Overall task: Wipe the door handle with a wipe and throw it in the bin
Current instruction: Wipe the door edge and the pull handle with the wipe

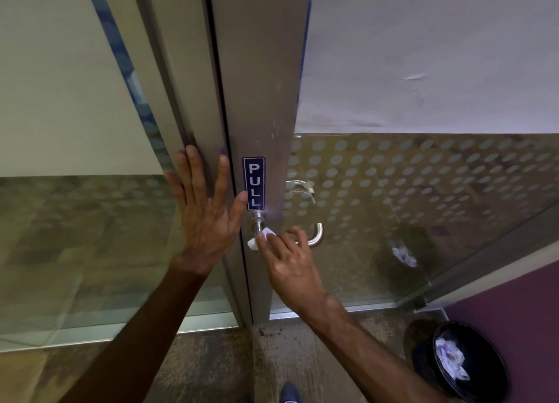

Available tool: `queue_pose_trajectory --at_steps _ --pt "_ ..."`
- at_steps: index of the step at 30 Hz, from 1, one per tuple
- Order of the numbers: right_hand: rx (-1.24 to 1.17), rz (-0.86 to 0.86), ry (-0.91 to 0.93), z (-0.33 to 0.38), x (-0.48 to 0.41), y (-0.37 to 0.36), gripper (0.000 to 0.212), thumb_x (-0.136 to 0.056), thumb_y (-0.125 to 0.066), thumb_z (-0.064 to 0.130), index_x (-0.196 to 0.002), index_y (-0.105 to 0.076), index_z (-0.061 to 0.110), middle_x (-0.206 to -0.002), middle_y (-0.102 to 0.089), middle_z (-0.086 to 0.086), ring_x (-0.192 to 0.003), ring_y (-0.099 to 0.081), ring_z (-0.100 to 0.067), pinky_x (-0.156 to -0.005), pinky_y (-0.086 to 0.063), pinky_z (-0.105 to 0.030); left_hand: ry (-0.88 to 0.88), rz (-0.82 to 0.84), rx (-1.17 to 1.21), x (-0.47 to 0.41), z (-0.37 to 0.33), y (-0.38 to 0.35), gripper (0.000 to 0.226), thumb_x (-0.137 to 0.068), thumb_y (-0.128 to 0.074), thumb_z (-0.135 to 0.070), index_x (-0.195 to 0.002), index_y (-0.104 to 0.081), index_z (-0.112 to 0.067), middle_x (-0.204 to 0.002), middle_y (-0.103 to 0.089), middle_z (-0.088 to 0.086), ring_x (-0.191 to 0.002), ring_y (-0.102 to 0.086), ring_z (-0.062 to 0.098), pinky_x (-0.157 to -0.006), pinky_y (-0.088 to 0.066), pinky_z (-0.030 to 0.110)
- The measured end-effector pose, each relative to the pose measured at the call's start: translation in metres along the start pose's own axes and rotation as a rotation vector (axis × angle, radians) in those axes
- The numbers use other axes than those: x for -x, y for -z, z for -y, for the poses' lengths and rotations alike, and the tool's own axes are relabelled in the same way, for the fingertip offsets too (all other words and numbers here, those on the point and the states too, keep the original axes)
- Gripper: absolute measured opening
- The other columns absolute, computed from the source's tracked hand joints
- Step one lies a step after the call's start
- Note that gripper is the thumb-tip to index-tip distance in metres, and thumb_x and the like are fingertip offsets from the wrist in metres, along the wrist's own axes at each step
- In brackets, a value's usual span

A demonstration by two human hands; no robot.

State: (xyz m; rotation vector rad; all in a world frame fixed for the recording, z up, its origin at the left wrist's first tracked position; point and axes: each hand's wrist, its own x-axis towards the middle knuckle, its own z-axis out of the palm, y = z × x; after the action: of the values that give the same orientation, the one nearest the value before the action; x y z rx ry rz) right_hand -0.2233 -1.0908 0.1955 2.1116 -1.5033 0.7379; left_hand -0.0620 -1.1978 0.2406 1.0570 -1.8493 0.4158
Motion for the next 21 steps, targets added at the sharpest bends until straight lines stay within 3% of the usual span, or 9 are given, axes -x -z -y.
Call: queue_pose_trajectory --at_steps 3,6,9,11,13,16,21 --pt "0.0 0.076 -0.2 0.019 -0.02 -0.001 0.022 -0.092 -0.064 0.005 -0.112 -0.073 0.003 -0.079 -0.074 -0.008 -0.07 -0.067 -0.027 -0.087 -0.05 -0.041 0.002 0.014 -0.01 -0.001 -0.002 0.002 0.073 -0.112 -0.032 -0.054 -0.167 0.013 -0.034 -0.171 0.035 -0.003 -0.16 0.027 0.022 -0.129 0.018 0.05" --pt "-0.06 0.163 -0.442 0.03 -0.036 -0.002 0.015 -0.096 -0.061 0.025 -0.1 -0.071 0.015 -0.07 -0.074 -0.005 -0.067 -0.069 -0.025 -0.091 -0.039 -0.04 0.007 0.023 -0.012 0.0 -0.002 0.003 0.074 -0.112 -0.032 -0.055 -0.166 0.014 -0.034 -0.17 0.035 -0.003 -0.16 0.028 0.022 -0.129 0.016 0.051" --pt "-0.049 0.098 -0.491 0.033 -0.041 -0.004 0.01 -0.087 -0.074 0.023 -0.088 -0.069 0.016 -0.061 -0.071 -0.004 -0.057 -0.065 -0.024 -0.086 -0.036 -0.04 0.01 0.029 -0.011 0.0 -0.003 0.004 0.073 -0.112 -0.031 -0.054 -0.166 0.015 -0.034 -0.17 0.036 -0.003 -0.159 0.028 0.022 -0.129 0.016 0.051" --pt "0.007 0.045 -0.381 0.032 -0.034 -0.005 0.007 -0.082 -0.075 0.012 -0.088 -0.07 0.012 -0.063 -0.07 -0.004 -0.06 -0.065 -0.024 -0.087 -0.042 -0.042 0.006 0.031 -0.009 -0.001 -0.003 0.004 0.073 -0.112 -0.03 -0.055 -0.166 0.015 -0.034 -0.17 0.036 -0.003 -0.159 0.028 0.022 -0.129 0.016 0.051" --pt "0.075 0.006 -0.23 0.026 -0.023 -0.003 0.019 -0.085 -0.065 0.004 -0.101 -0.074 0.006 -0.074 -0.073 -0.006 -0.067 -0.067 -0.025 -0.09 -0.051 -0.046 0.002 0.03 -0.008 -0.001 -0.003 0.003 0.073 -0.112 -0.03 -0.055 -0.166 0.015 -0.034 -0.17 0.036 -0.003 -0.159 0.028 0.022 -0.129 0.016 0.051" --pt "0.112 -0.025 0.005 0.008 -0.011 0.005 0.029 -0.087 -0.064 0.002 -0.114 -0.076 0.003 -0.079 -0.071 -0.007 -0.073 -0.066 -0.024 -0.092 -0.055 -0.049 0.002 0.025 0.003 0.0 -0.003 0.003 0.074 -0.112 -0.033 -0.054 -0.166 0.014 -0.034 -0.17 0.035 -0.003 -0.159 0.028 0.022 -0.129 0.017 0.051" --pt "0.076 -0.024 0.338 -0.025 -0.004 0.023 0.027 -0.093 -0.06 -0.001 -0.114 -0.076 0.003 -0.096 -0.075 -0.013 -0.082 -0.07 -0.025 -0.088 -0.057 -0.049 -0.001 0.017 0.008 -0.001 -0.003 0.003 0.075 -0.112 -0.034 -0.053 -0.166 0.014 -0.035 -0.17 0.035 -0.004 -0.16 0.028 0.021 -0.129 0.015 0.052"
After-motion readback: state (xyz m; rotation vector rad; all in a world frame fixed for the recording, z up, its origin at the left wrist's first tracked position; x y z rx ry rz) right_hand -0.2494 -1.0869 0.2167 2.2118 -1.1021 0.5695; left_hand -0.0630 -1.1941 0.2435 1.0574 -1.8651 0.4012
